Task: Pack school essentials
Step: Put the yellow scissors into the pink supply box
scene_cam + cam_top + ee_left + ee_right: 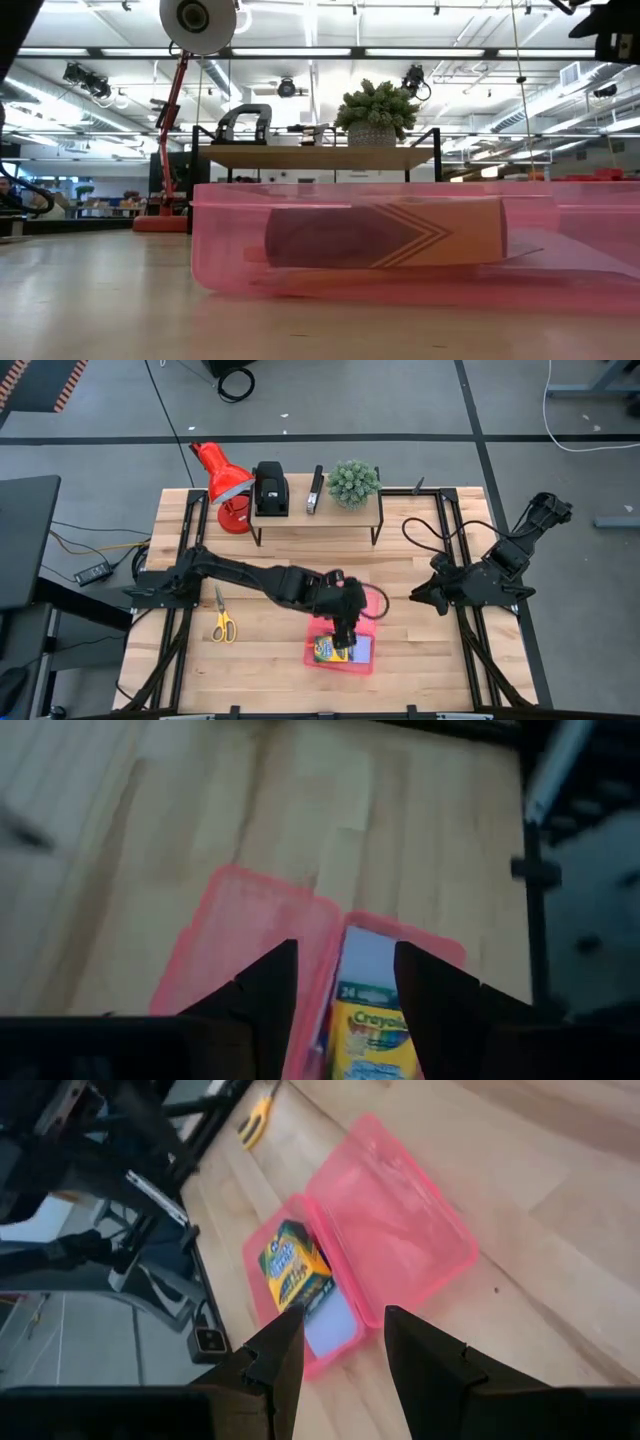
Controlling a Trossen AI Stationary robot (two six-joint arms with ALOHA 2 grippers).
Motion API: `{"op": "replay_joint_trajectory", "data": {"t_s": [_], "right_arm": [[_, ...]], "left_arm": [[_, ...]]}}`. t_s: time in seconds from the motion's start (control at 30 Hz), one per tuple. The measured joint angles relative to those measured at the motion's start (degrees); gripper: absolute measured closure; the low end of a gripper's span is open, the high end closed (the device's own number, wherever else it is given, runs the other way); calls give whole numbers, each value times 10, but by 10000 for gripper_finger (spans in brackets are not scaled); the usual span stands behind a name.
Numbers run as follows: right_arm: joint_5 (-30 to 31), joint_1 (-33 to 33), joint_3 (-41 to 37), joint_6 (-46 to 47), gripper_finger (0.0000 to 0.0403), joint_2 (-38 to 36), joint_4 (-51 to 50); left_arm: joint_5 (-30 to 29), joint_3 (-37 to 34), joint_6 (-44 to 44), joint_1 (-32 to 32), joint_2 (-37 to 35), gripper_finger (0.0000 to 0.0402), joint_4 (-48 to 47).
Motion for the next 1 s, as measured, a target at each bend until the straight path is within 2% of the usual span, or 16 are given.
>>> {"op": "replay_joint_trajectory", "data": {"t_s": [0.1,0.17,0.3,0.57,0.63,0.73,0.9,1.0], "right_arm": [[25,17,0,7,256,0,0],[36,27,0,12,256,2,0],[54,45,0,22,256,16,-1],[58,72,0,29,256,67,-1],[61,79,0,39,256,76,-1],[77,90,0,60,256,87,-2],[94,103,0,67,256,92,-5],[95,111,0,67,256,92,-5]], "left_arm": [[7,5,-130,13,0,225,-35],[28,4,-177,17,0,225,-46],[37,3,-184,12,0,225,-27],[39,14,-212,-13,-2,225,119],[40,14,-221,-7,-3,226,124],[38,13,-236,3,-18,225,54],[-27,14,-236,-8,-57,226,-116],[-45,13,-235,-21,-71,230,-164]]}}
